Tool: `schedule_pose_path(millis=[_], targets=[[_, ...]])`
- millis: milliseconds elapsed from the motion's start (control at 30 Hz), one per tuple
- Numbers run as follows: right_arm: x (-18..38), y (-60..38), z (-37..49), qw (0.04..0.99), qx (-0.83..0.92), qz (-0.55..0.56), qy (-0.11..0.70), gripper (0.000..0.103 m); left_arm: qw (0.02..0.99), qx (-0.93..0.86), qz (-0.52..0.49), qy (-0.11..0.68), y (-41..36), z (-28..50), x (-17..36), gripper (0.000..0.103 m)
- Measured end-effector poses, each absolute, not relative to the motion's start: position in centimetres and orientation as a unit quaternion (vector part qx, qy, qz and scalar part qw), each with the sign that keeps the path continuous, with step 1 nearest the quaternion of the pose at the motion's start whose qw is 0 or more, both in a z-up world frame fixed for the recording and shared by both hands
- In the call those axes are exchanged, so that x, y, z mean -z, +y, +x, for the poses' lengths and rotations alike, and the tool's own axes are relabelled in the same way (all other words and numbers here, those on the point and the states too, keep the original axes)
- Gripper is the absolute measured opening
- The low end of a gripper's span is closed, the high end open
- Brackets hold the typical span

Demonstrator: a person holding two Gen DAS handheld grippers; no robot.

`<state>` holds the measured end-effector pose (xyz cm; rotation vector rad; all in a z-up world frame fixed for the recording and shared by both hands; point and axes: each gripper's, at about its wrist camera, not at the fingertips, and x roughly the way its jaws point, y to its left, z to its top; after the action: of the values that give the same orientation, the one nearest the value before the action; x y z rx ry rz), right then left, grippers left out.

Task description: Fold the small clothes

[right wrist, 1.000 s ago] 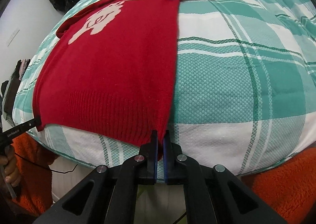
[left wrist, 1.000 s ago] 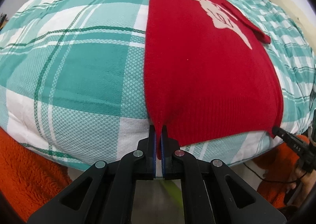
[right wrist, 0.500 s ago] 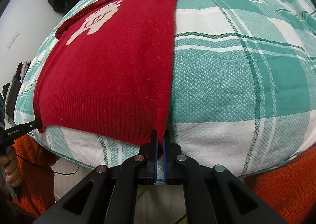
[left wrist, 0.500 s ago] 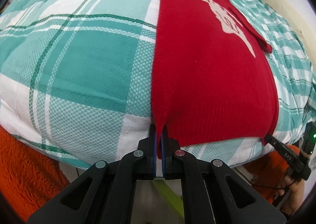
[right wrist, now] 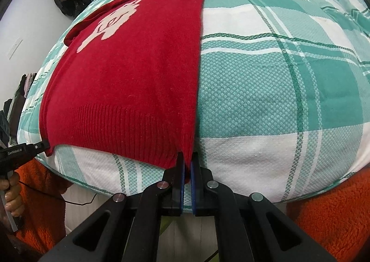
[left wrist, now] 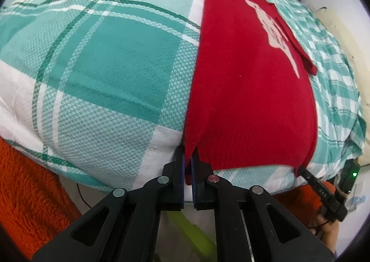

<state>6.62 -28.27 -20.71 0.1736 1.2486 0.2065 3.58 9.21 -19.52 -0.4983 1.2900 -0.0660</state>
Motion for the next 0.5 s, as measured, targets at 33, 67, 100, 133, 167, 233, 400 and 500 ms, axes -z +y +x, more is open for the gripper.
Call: schedule_pose_path(millis=[33,67,100,133,167,233,400,500], targets=[[20.7,-28.3,6.6,0.803,-0.097,0.084,0.582,0.003,0.772,0.032,-0.231,0.592,9.4,3.3,19.3,0.013],[20.7,-28.5,6.7,0.802,-0.095,0.088,0.583,0.003,0.773,0.032,-0.233,0.589,9.6,2.9,19.1,0.021],[20.8,-28.7,6.6,0.800,-0.092,0.093,0.585,0.004,0.772,0.026,-0.235,0.590,9.8,2.6,19.0,0.026],[20.9,-29.1,6.6,0.799,-0.091,0.106,0.585,0.005,0.772,0.018,-0.235,0.590,10.1,2.4,18.7,0.034],[20.8,-29.4,6.5,0.797,-0.091,0.119,0.585,0.006,0.775,0.009,-0.235,0.587,10.3,2.1,18.4,0.041],[20.5,-30.3,6.2,0.792,-0.091,0.146,0.586,0.028,0.788,-0.011,-0.230,0.571,10.9,1.5,17.3,0.042],[16.7,-32.1,4.8,0.832,-0.039,0.127,0.539,0.041,0.851,-0.069,-0.187,0.487,11.0,0.8,13.2,0.042],[13.5,-29.8,6.5,0.859,-0.088,0.070,0.500,0.040,0.873,-0.023,-0.134,0.468,8.0,3.6,12.0,0.042]])
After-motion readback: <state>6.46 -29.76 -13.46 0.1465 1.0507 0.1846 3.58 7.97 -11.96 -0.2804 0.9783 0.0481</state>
